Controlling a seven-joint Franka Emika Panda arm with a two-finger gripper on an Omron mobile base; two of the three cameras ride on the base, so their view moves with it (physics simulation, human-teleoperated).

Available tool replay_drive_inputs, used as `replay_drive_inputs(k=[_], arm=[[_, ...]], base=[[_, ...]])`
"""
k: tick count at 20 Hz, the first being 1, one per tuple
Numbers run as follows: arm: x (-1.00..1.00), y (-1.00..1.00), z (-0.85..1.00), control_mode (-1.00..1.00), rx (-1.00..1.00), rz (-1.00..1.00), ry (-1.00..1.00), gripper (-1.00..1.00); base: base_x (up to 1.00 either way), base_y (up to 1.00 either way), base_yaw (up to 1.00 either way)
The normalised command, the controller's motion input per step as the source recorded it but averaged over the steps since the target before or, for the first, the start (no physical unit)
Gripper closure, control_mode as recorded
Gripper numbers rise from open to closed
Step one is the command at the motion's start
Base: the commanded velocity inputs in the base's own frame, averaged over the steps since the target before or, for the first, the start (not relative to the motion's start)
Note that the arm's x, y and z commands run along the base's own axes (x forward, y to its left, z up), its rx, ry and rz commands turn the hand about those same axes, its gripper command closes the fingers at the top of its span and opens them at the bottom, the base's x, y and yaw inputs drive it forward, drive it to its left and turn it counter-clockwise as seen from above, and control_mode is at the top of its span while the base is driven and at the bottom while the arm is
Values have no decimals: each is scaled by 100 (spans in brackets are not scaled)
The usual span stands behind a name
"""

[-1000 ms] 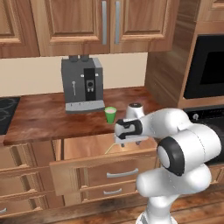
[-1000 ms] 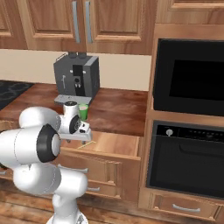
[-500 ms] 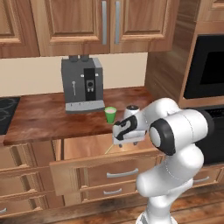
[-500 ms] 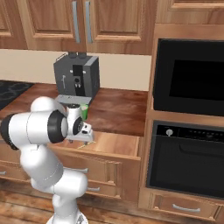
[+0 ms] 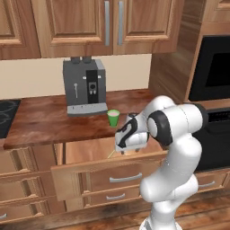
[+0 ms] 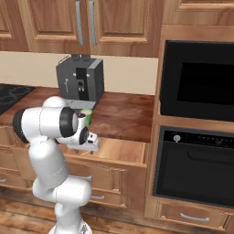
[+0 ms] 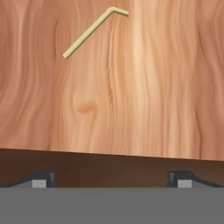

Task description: Pick up the straw from the left drawer and put it inside the smoothie cup.

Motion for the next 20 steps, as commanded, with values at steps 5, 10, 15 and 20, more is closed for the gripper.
replay_drive_inputs(k=[5, 10, 15, 20], arm=[[1, 0, -30, -100, 0, 0, 0, -100], [-9, 0, -21, -100, 0, 0, 10, -100], [-61, -1, -13, -100, 0, 0, 14, -100], [-100, -16, -6, -100, 0, 1, 9, -100]], base=[[0, 0, 0], [0, 0, 0], [0, 0, 0], [0, 0, 0]])
